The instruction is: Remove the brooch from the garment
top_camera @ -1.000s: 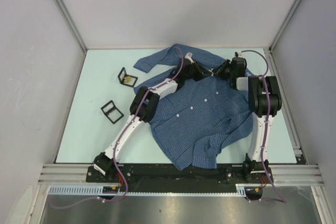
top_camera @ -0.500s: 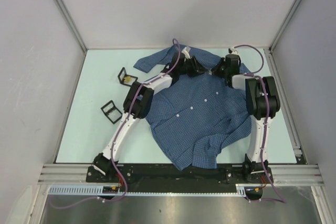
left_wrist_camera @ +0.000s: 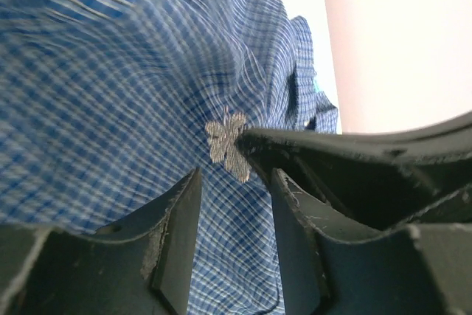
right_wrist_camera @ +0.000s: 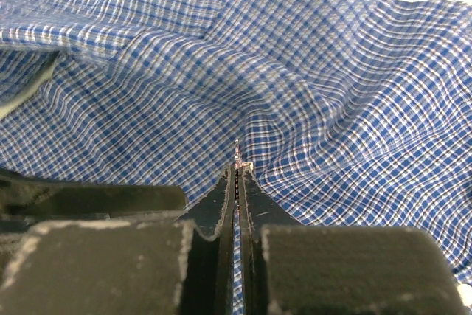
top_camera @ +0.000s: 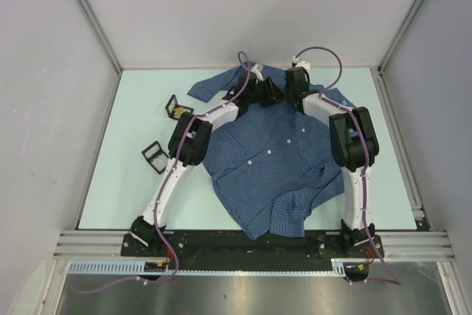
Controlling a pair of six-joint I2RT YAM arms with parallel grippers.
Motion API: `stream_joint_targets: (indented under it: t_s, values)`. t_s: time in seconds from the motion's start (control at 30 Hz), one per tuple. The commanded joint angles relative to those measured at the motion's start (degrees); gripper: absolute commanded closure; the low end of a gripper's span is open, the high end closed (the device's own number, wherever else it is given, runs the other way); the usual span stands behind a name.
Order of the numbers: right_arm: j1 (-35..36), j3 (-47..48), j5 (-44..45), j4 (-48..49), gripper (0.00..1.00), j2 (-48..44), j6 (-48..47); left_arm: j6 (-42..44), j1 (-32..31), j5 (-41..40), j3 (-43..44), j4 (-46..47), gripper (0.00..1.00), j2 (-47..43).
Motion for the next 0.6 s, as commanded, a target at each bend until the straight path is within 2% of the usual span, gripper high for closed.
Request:
stream_joint_targets:
  t_s: [0.0, 0.23, 0.4, 0.57]
  values:
    - [0.99, 4.93, 1.73, -4.99, 0.96, 3.15, -2.13, -1.43, 1.21, -1.12, -0.9, -0.68, 0.54, -3.21]
    - [1.08, 6.77, -1.52, -6.4, 0.92, 4.99, -2.04, -5.13, 2.35, -0.85, -5.03, 1.87, 0.54, -3.91]
    - [0.46, 6.69, -5.91, -5.79, 0.81, 4.82, -0.99, -5.57, 2.53, -0.5, -6.27, 3.09, 0.53, -4.26]
    - [-2.0, 3.44, -14.52, -1.5, 0.71, 2.46, 2.18, -4.52, 2.44, 0.9, -3.82, 2.31, 0.49, -3.39]
